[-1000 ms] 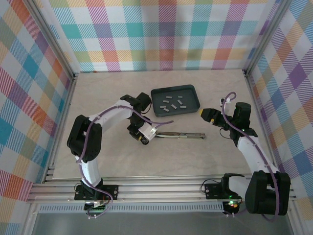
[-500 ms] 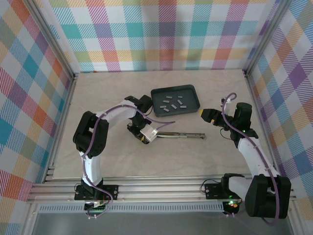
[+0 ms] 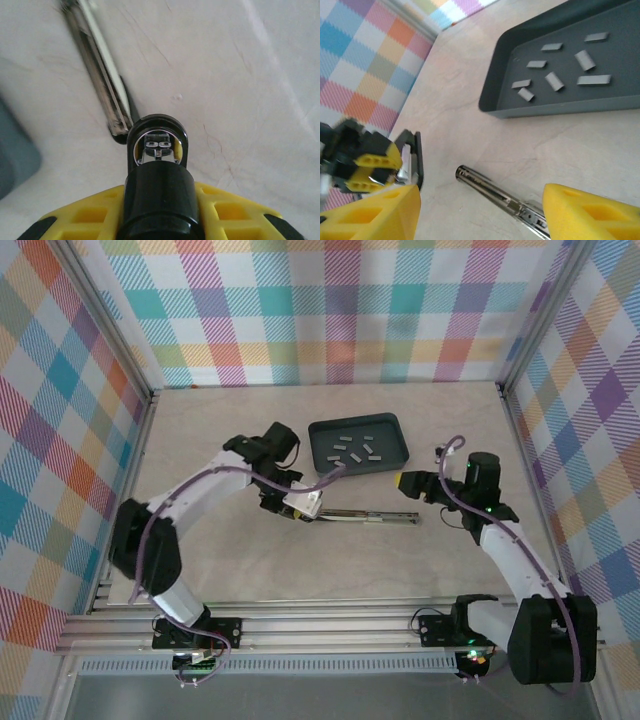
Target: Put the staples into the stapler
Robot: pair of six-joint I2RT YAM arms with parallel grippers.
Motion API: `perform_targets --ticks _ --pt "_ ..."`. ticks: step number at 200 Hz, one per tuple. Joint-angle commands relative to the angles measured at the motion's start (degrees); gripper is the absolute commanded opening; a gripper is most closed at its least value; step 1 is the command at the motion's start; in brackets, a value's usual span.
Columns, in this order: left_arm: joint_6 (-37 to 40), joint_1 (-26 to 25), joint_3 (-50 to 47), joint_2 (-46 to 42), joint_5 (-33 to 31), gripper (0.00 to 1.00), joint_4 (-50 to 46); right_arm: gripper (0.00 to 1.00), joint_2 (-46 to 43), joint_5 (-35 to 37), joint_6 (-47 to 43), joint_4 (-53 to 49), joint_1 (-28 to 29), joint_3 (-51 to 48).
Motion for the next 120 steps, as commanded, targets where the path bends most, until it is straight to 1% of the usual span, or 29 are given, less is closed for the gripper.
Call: perform_targets --ticks 1,14,30,43,62,78,94,120 --pt "-13.5 0.6 -1.9 -5.0 7.7 0.18 4.4 0.66 0.5 -2.1 -8.2 3.4 3.9 2.2" --pt "-20.5 0.6 -1.7 -6.6 9.2 0.18 5.5 0.66 0.1 -4.0 -13.9 5.5 6.9 1.7" --pt "-23.8 0.6 -3.2 -8.7 13.6 0.17 6.4 0.68 -0.4 -6.3 -23.2 5.5 10.8 1.6" --pt "-27.2 0.6 -5.9 -10.7 16.8 0.17 9.8 0.68 -0.4 -7.9 -31.8 3.2 14.0 1.9" --pt "-31.0 0.6 -9.3 -12.8 19.1 0.17 14.1 0.68 0.7 -9.4 -41.7 -2.3 18.1 3.9" --pt "-32.6 0.6 -10.5 -13.3 20.5 0.17 15.0 0.67 2.3 -8.8 -45.9 -4.0 21.7 5.1" --pt "-32.7 0.6 -10.3 -13.0 21.7 0.17 14.4 0.69 3.9 -6.5 -48.8 -5.2 25.1 6.4" --pt "-32.4 0.6 -9.6 -12.5 23.6 0.16 13.9 0.7 7.6 -5.2 -51.3 -6.1 28.9 8.7"
